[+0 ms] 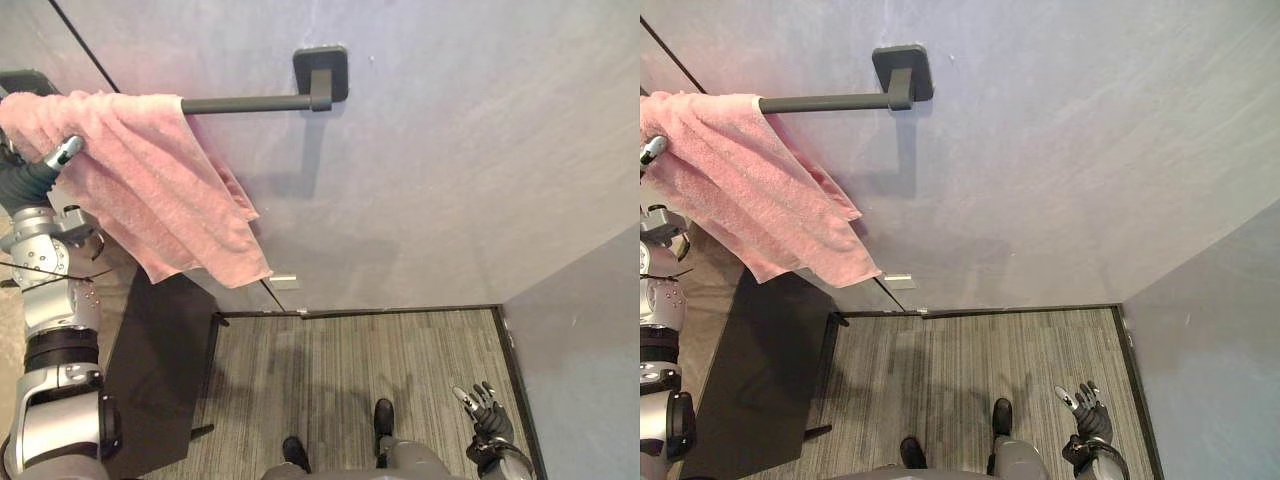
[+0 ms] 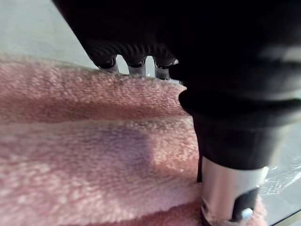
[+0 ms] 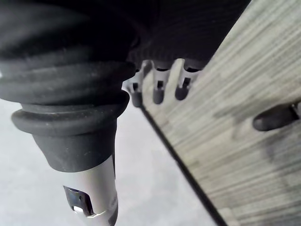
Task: Organize washtable
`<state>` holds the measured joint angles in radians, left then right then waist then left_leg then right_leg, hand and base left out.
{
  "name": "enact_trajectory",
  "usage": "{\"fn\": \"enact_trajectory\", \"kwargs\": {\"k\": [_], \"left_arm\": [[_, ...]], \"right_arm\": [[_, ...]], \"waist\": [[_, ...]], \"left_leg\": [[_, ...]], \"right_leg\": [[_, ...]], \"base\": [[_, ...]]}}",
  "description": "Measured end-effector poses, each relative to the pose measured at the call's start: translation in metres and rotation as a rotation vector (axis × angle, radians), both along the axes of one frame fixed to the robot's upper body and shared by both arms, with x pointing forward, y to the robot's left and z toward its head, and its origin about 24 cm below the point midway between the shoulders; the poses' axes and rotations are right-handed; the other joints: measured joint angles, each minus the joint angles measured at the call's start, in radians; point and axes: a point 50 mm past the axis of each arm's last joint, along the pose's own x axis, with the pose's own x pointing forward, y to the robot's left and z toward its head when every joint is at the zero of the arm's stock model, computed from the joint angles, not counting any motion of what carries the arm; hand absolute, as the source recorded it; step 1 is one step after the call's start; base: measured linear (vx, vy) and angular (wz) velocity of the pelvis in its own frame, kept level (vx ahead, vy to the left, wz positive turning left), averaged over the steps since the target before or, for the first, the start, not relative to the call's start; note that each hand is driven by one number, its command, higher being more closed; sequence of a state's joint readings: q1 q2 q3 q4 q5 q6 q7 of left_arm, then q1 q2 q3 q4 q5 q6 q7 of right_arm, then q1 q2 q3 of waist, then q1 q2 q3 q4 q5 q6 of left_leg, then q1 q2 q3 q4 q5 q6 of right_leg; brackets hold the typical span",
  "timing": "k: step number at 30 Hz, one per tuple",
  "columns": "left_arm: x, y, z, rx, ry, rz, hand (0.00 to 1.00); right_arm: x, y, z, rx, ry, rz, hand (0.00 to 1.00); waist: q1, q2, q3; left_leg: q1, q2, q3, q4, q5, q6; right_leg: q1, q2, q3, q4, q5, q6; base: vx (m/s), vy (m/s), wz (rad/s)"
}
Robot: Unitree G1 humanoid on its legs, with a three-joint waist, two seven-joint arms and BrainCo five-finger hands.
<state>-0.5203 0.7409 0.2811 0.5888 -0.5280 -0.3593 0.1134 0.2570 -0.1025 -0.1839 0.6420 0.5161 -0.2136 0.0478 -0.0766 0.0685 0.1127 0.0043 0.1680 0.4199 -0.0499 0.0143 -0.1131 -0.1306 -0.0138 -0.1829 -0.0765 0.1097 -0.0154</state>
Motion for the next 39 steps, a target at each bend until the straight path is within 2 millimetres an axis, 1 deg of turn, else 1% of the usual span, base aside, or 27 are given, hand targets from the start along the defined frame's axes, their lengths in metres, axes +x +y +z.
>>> {"fn": "enact_trajectory", "kwargs": {"k": [2,3,6,7,10,12,19,24,29,34,39], "left_arm": [[0.0,0.006,0.004,0.002,0.011,0.01,0.0],[0.0,0.011,0.008,0.015,0.025,0.015,0.0],[0.002,0.011,0.012,0.016,0.026,0.009,0.0],[0.002,0.013,0.01,0.014,0.039,0.01,0.0],[0.0,0.018,0.007,-0.018,0.039,0.015,0.0],[0.0,0.019,0.006,-0.028,0.04,0.013,0.0],[0.0,0.022,-0.002,-0.032,0.071,0.003,0.0],[0.004,0.021,-0.019,-0.042,0.172,-0.008,0.0],[0.005,0.021,-0.02,-0.043,0.178,-0.011,0.0],[0.0,0.024,-0.031,-0.048,0.222,-0.001,0.0],[0.001,0.022,-0.04,-0.058,0.248,-0.007,0.0]], "right_arm": [[0.0,0.001,0.0,0.003,0.002,0.001,0.0],[-0.002,0.002,-0.001,0.003,0.005,0.006,0.0],[-0.006,0.005,-0.003,0.01,0.019,0.004,0.0],[-0.009,0.006,-0.005,0.015,0.027,0.001,0.0],[-0.012,0.006,-0.005,0.015,0.035,-0.002,0.0],[-0.014,0.006,-0.006,0.016,0.039,-0.003,0.0],[-0.013,0.007,-0.006,0.021,0.034,0.011,0.0],[-0.014,0.007,-0.006,0.021,0.036,0.012,0.0],[-0.013,0.007,-0.006,0.018,0.037,0.019,0.0],[-0.013,0.008,-0.007,0.014,0.046,0.027,0.0],[-0.012,0.008,-0.007,0.012,0.042,0.03,0.0]], "waist": [[0.0,-0.007,0.005],[-0.003,-0.01,0.007],[-0.007,-0.017,0.014],[-0.016,-0.019,0.015],[-0.017,-0.018,0.016],[-0.017,-0.016,0.016],[-0.01,-0.012,0.019],[-0.003,-0.013,0.021],[-0.002,-0.014,0.044],[-0.002,-0.015,0.05],[0.0,-0.016,0.058]], "left_leg": [[0.011,0.002,0.008,0.0,0.0,0.0],[0.01,0.005,0.025,0.001,-0.008,-0.01],[0.007,0.001,0.028,-0.002,-0.009,-0.009],[0.008,0.001,0.035,-0.004,-0.01,-0.007],[0.001,-0.001,0.05,-0.006,-0.01,-0.007],[0.002,-0.001,0.05,-0.006,-0.008,-0.01],[0.019,-0.002,0.05,-0.018,-0.003,-0.016],[0.02,-0.007,0.05,-0.02,-0.004,-0.016],[0.021,-0.013,0.054,-0.019,-0.004,-0.016],[0.021,-0.013,0.065,-0.02,-0.004,-0.016],[0.022,-0.012,0.068,-0.019,-0.004,-0.016]], "right_leg": [[-0.001,0.003,0.01,0.009,0.001,-0.001],[-0.011,0.006,0.024,0.021,0.002,-0.003],[-0.018,0.009,0.03,0.022,0.002,-0.003],[-0.019,0.008,0.036,0.022,0.001,0.0],[-0.035,0.004,0.053,0.021,0.007,0.011],[-0.034,0.005,0.054,0.02,0.008,0.01],[-0.031,0.008,0.055,0.02,0.014,0.002],[-0.031,0.003,0.056,0.019,0.018,0.005],[-0.031,-0.003,0.062,0.017,0.022,0.01],[-0.031,0.0,0.072,0.004,0.028,0.01],[-0.031,0.0,0.074,0.004,0.029,0.009]], "base": [[-0.05,0.0,-0.18],[-0.11,-0.002,-0.22],[-0.09,-0.006,-0.08],[-0.07,0.002,-0.08],[-0.04,0.014,-0.13],[-0.01,0.003,-0.02],[0.03,0.012,0.0],[0.0,0.0,0.0],[0.0,0.002,-0.01],[0.0,0.003,-0.06],[0.0,0.0,-0.01]]}}
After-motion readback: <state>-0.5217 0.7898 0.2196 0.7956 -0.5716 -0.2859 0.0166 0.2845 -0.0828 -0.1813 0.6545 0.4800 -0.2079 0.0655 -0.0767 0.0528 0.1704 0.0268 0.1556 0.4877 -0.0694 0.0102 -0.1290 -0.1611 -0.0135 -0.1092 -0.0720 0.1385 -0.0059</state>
